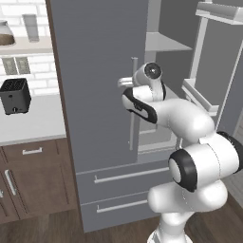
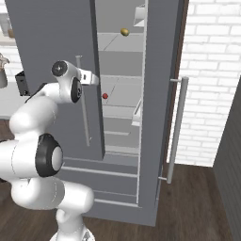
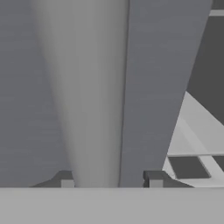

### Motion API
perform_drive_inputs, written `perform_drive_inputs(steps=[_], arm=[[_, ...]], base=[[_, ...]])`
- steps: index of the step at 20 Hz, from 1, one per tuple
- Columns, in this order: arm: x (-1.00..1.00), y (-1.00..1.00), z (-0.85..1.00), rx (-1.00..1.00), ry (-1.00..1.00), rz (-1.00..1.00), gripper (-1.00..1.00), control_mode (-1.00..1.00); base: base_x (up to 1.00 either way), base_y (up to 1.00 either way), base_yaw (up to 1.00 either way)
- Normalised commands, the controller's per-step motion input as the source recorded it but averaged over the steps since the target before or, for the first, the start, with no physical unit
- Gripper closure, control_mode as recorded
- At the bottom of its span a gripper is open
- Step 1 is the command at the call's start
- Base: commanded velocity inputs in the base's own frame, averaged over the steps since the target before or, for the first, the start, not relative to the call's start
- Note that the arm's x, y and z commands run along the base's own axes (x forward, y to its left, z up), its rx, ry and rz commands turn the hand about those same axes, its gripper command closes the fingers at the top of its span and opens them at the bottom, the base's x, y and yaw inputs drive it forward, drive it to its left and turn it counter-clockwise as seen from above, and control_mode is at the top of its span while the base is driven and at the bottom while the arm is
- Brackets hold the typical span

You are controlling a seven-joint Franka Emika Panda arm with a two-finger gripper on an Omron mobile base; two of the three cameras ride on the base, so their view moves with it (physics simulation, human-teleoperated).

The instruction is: Take the strawberry from the fridge and place it on top of the pancake, located on the dining counter.

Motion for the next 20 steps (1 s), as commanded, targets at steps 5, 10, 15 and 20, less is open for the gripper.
perform_drive_inputs(steps=[5, 10, 15, 20], arm=[[-0.02, 0.02, 0.0, 0.0, 0.0, -0.03, 1.0, -1.0], [-0.42, 0.1, 0.0, 0.0, 0.0, -0.23, 1.0, -1.0], [-0.85, 0.02, 0.0, 0.0, 0.01, -0.3, 1.0, -1.0], [-0.91, 0.15, 0.0, -0.01, 0.03, -0.24, 1.0, -1.0]], base=[[0.0, 0.0, 0.0], [0.0, 0.0, 0.0], [0.0, 0.0, 0.0], [0.0, 0.0, 0.0]])
